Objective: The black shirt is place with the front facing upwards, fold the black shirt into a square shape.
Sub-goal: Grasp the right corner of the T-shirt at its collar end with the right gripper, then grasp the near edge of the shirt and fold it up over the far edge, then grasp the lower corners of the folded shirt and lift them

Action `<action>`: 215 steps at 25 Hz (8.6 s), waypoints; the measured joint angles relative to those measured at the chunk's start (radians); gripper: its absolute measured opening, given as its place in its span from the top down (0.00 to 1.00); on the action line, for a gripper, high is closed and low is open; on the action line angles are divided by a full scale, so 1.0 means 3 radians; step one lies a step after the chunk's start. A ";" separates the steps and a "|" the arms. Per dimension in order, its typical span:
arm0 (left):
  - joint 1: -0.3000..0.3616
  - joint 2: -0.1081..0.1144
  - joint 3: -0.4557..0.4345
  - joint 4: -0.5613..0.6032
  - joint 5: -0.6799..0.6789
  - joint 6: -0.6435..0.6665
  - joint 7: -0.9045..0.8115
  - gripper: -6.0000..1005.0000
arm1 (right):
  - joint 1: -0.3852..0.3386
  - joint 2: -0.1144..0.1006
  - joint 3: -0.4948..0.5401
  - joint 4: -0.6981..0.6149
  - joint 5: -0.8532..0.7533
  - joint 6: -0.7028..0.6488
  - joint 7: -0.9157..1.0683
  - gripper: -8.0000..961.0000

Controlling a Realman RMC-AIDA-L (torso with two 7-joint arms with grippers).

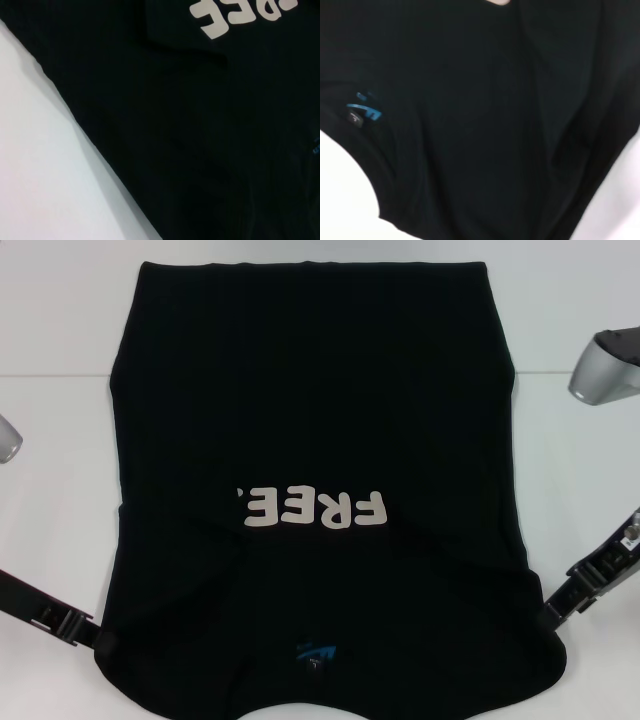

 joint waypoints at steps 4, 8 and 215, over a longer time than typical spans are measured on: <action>0.0000 0.0000 0.0000 0.0000 0.0000 0.0001 0.0000 0.98 | 0.0036 0.0061 -0.0093 -0.0020 -0.0010 -0.0015 0.0010 0.39; -0.0003 0.0000 0.0000 0.0000 -0.0003 0.0001 0.0000 0.98 | 0.0040 0.0094 -0.0251 0.0016 -0.0013 0.0039 0.0038 0.39; 0.0026 0.0280 -0.0420 -0.1032 -0.0865 -0.1324 0.0179 0.96 | -0.0979 0.0184 0.1157 0.1203 0.2503 0.1024 -0.3600 0.05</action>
